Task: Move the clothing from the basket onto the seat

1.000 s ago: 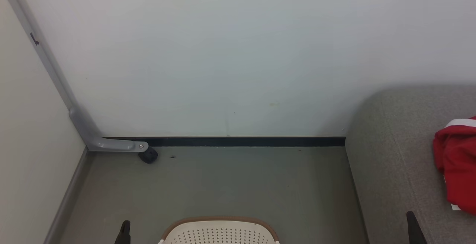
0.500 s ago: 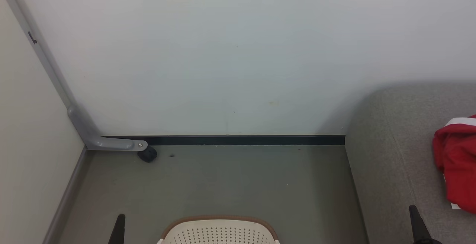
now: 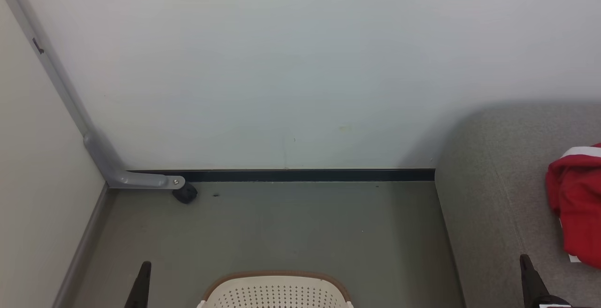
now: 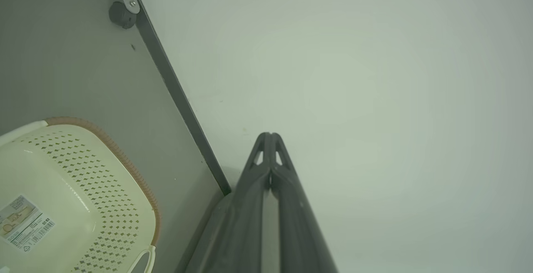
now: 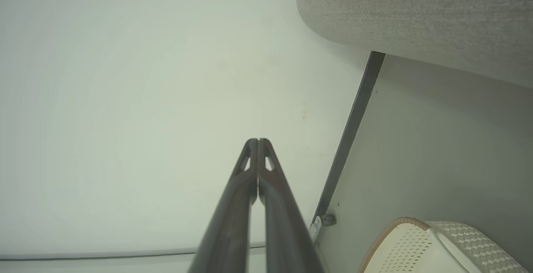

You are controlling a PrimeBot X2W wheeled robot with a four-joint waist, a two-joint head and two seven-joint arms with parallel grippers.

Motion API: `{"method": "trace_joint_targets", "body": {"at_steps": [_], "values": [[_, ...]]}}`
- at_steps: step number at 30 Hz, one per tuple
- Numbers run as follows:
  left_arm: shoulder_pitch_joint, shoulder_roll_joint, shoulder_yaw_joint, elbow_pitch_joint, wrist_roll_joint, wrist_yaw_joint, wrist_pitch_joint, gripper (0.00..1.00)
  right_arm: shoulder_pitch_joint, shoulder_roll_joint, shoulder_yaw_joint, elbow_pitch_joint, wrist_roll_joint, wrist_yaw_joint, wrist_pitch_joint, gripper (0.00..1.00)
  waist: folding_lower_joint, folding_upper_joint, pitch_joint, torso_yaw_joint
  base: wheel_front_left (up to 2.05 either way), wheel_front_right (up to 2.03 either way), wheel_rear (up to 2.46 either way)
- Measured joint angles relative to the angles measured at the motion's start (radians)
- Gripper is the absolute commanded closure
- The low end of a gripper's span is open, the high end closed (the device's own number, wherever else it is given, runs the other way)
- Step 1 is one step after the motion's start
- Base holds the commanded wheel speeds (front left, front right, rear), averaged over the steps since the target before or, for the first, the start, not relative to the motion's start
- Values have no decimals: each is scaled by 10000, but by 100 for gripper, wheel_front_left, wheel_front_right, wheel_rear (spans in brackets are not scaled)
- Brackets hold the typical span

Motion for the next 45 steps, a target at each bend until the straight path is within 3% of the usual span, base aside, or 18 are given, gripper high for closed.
{"method": "trace_joint_targets", "body": {"at_steps": [10, 45], "values": [[-113, -44, 324, -23, -1256, -90, 324, 100, -190, 46, -211, 81, 1350, 4, 328, 100, 0, 0, 37, -17, 0, 0, 0], [-181, -73, 336, -44, -1457, -165, 347, 100, -190, 56, -226, 88, 1388, 13, 357, 100, 0, 0, 39, -17, 0, 0, 0]]}}
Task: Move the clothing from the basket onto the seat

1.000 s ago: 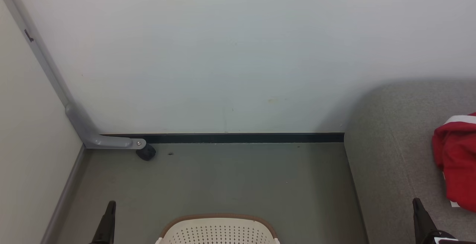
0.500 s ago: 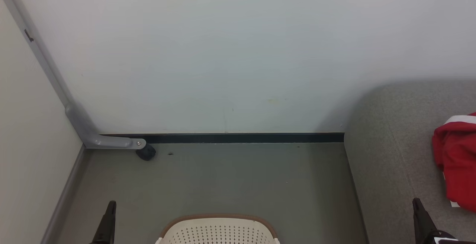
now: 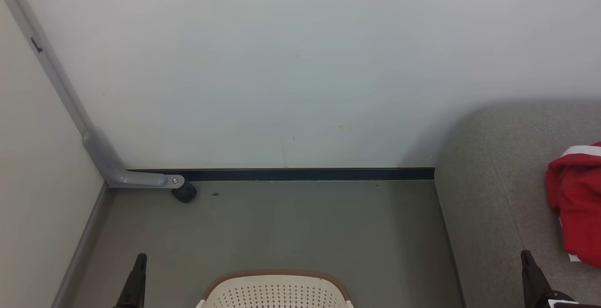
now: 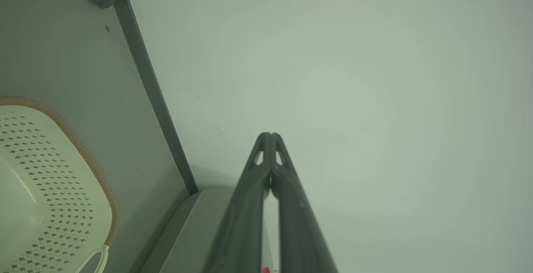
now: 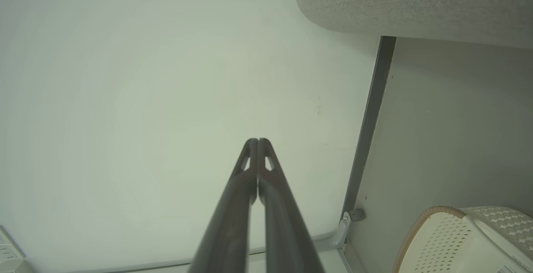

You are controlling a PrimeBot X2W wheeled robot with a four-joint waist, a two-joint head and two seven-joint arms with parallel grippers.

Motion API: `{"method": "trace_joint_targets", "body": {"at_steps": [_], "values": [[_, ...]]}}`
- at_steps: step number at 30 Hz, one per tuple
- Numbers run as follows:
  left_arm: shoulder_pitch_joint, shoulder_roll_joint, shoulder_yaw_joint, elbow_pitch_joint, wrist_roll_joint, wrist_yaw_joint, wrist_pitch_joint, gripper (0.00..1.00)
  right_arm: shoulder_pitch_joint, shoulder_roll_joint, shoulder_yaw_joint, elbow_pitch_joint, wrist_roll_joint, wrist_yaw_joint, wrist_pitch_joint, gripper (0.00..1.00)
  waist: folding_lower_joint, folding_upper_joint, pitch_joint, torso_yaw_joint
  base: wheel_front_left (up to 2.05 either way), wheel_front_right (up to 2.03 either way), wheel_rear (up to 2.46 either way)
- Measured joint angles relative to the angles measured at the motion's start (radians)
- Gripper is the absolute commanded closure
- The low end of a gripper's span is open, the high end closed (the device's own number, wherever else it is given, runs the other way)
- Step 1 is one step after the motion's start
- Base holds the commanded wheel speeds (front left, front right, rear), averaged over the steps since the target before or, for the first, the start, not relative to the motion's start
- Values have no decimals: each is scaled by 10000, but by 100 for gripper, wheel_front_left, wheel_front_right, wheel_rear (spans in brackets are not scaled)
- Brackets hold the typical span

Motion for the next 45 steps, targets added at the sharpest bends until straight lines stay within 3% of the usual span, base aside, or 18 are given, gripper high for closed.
{"method": "trace_joint_targets", "body": {"at_steps": [45], "values": [[0, -2, -2, -21, -2, 0, 0, 100, 0, 2, 2, 0, 2, 0, 0, 100, 0, 0, 1, 0, 0, 0, 0]]}}
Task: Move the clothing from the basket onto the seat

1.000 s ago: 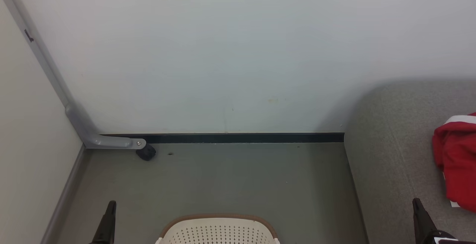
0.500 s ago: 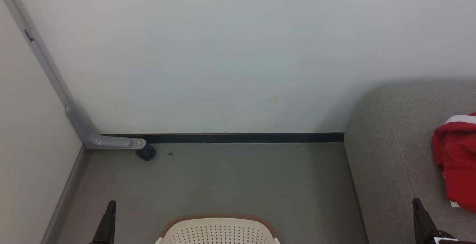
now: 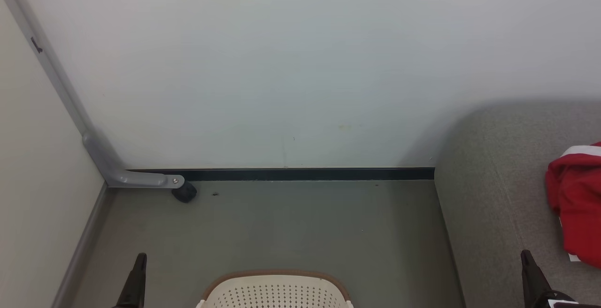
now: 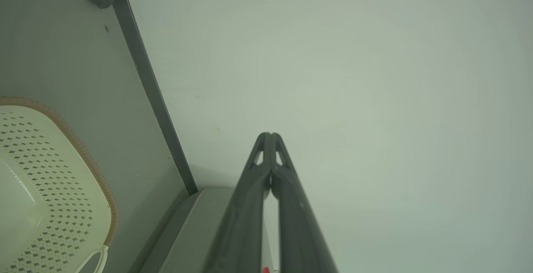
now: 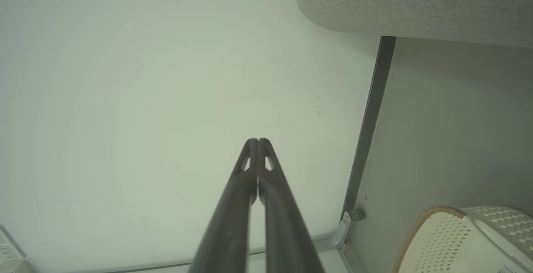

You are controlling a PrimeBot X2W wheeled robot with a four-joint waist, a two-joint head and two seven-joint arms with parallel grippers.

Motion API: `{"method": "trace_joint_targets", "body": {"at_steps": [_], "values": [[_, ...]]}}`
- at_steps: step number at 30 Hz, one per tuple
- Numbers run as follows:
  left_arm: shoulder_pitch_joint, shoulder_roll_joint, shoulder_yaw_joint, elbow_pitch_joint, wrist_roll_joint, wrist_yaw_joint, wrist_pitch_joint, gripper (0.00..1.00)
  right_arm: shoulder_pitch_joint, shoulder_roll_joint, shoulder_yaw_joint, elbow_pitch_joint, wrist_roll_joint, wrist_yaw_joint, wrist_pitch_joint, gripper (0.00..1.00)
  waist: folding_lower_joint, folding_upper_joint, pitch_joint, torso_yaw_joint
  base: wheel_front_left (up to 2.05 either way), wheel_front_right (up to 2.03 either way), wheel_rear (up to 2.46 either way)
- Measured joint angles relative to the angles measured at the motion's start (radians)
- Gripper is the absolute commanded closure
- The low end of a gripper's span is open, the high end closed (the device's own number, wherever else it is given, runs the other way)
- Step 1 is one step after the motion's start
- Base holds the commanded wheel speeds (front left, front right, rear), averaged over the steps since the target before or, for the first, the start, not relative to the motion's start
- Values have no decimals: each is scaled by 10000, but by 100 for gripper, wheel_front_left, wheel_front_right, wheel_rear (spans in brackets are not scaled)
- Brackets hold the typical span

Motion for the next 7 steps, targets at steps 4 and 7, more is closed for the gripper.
{"method": "trace_joint_targets", "body": {"at_steps": [4, 7], "values": [[0, 0, 0, -2, 0, 0, 0, 100, 0, 0, 0, -2, 0, 0, 0, 100, 0, 0, 0, 0, 0, 0, 0], [0, 0, 0, -2, 0, 0, 0, 100, 0, 0, 0, -2, 0, 0, 0, 100, 0, 0, 0, 0, 0, 0, 0]]}}
